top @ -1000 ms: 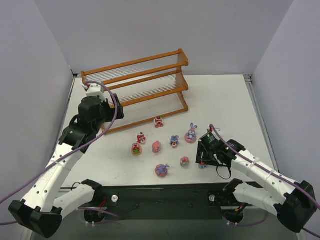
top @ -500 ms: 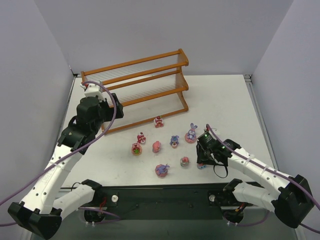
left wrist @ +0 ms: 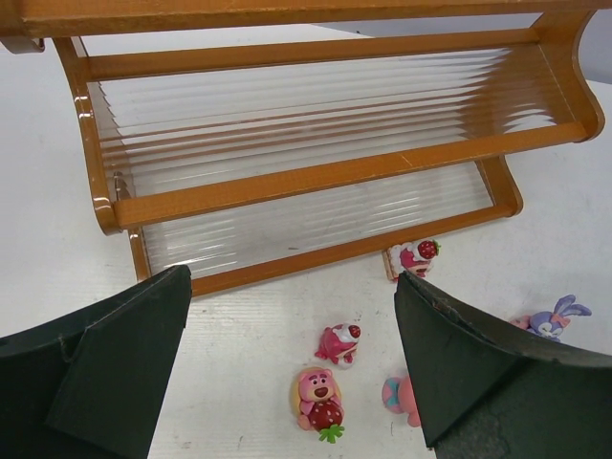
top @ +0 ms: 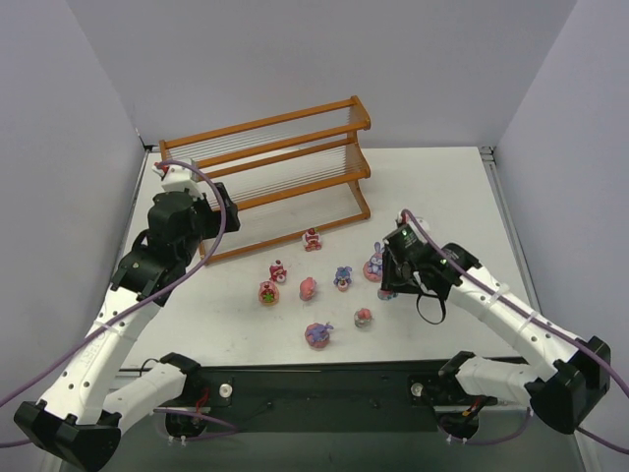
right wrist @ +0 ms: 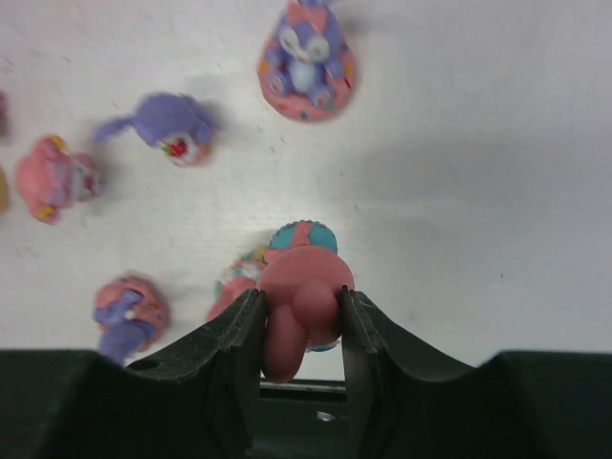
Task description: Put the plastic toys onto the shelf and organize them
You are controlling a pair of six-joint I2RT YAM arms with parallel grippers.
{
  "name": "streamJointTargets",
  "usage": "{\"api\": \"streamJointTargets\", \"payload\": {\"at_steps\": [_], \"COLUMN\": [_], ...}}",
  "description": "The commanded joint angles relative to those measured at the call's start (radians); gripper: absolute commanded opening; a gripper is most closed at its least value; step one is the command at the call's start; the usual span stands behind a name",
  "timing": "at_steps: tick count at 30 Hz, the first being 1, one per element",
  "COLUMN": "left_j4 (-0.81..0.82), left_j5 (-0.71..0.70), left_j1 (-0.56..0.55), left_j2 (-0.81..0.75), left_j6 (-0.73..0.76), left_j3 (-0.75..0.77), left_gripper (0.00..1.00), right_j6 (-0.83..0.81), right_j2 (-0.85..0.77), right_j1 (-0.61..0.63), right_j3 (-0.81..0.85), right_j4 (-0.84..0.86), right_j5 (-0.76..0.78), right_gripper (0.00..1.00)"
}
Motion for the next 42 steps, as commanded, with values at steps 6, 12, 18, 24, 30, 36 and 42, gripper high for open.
{"api": "streamJointTargets", "payload": {"at_steps": [6,12,18,24,30,36,42], "left_j4": [-0.017,-0.034,0.045,0.283,0.306,0.397,0.453], "left_j5": [-0.035,0.104,0.626,0.761,0.678,0.523,0.503], "left_j1": [0.002,0.005,-0.001,-0.142,-0.263,-0.315,-0.326], "left_j2": [-0.023,-0.004,0.112,0.131,0.181,0.197,0.201], "left_j6": [-0.033,-0.010,0.027,0.068,0.176,0.183,0.171], "left_j3": [0.062,0.086,0.062,-0.078,-0.042,-0.058,-0.081], "left_gripper": [0.97,0.97,0.97,0.97,0.97,0.94,0.87], "right_j6": [-0.138,-0.189,-0.192,-0.203,-0.192,-0.135,-0.103], "right_j2": [0.298,0.536,0.594,0.535,0.493,0.475,0.447], "right_j1": [-0.122,-0.170,-0.172,-0.152,-0.093,-0.047,-0.037], "right_j3": [0.521,0.847,0.899,0.871,0.872,0.868,0.865], "right_j4": [-0.076,-0.083,-0.106,-0.116,-0.166,-0.192,-0.199], "right_j5": [-0.033,-0.117,-0.321,-0.486,-0.529,-0.529,-0.572], "right_gripper": [0.00,0.00,0.00,0.00,0.00,0.00,0.00]}}
